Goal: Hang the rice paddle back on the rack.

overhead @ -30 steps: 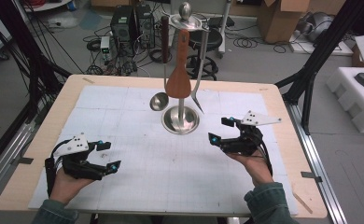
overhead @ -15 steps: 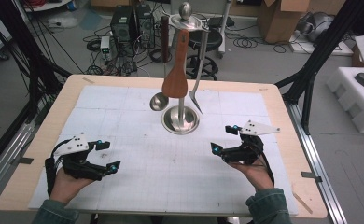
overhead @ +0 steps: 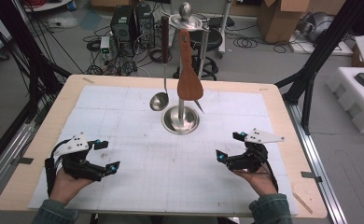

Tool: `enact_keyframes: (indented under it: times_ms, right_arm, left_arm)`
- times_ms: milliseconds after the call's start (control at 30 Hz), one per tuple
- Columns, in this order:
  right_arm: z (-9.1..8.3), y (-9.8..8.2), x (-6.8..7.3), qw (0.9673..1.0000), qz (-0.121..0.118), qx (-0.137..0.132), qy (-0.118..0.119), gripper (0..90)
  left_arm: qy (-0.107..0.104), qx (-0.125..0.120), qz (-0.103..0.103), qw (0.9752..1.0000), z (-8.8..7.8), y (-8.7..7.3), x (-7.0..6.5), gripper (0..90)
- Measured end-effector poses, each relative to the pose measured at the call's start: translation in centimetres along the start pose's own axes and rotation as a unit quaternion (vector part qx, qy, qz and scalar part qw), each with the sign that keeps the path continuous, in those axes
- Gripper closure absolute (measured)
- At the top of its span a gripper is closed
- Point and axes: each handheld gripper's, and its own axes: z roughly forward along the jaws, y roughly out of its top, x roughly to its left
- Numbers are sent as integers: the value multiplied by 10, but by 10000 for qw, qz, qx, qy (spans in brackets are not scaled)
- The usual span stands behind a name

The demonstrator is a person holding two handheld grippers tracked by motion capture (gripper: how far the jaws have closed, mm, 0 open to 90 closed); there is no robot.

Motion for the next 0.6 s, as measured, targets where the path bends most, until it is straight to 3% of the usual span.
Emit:
enact_keyframes:
  times_ms: [600]
  right_arm:
    - [-19, -30, 0, 9999, 136, 46, -42, 5]
  left_arm:
    - [94, 34, -30, 9999, 0, -2, 2, 60]
